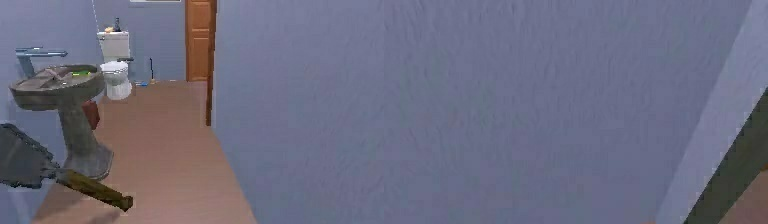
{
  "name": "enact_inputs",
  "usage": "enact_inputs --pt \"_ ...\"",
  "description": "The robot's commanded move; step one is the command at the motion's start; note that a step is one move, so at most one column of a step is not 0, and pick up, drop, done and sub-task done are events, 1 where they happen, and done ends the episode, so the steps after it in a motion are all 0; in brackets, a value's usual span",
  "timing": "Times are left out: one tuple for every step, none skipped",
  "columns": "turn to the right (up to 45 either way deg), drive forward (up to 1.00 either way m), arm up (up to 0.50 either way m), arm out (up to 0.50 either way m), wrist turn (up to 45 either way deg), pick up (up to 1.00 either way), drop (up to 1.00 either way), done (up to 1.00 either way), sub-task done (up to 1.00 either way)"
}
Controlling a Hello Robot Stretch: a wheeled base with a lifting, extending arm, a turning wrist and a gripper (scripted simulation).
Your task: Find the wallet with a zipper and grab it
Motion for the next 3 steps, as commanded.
enact_inputs --pt "0.0 1.0 0.0 0.0 0.0 0.0 0.0 0.0 0.0" --pt "-3.0 0.0 0.0 0.0 0.0 0.0 0.0 0.0 0.0" --pt "0.0 1.0 0.0 0.0 0.0 0.0 0.0 0.0 0.0"
